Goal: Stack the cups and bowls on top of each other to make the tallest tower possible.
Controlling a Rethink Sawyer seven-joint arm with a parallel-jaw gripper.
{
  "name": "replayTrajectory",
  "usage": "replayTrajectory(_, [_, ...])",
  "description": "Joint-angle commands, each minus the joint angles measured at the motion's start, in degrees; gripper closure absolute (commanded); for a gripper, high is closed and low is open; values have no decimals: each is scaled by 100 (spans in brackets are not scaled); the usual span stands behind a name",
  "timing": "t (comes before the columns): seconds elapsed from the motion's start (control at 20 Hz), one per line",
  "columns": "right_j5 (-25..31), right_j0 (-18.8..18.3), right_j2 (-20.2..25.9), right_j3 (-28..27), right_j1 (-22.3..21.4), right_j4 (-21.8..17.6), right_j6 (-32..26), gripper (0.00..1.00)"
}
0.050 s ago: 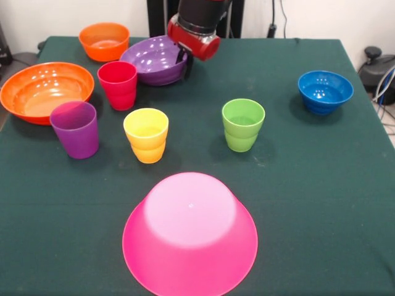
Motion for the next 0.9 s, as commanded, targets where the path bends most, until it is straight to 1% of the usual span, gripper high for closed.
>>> replayTrajectory(0.05, [1109, 360, 362, 11, -657, 146, 450, 100])
replayTrajectory(0.15, [1471, 556, 254, -15, -890, 214, 510, 100])
replayTrajectory(0.2, [1749, 652, 219, -41, -1033, 253, 541, 100])
replayTrajectory(0.4, [2393, 878, 147, -148, -1320, 343, 667, 100])
replayTrajectory(0.55, [2747, 1014, 106, -247, -1456, 406, 750, 100])
replayTrajectory(0.75, [3225, 1250, -81, -588, -1522, 432, 828, 100])
replayTrajectory(0.8, [3264, 1322, -142, -724, -1510, 422, 847, 100])
replayTrajectory(0.9, [3284, 1350, -188, -963, -1425, 399, 831, 100])
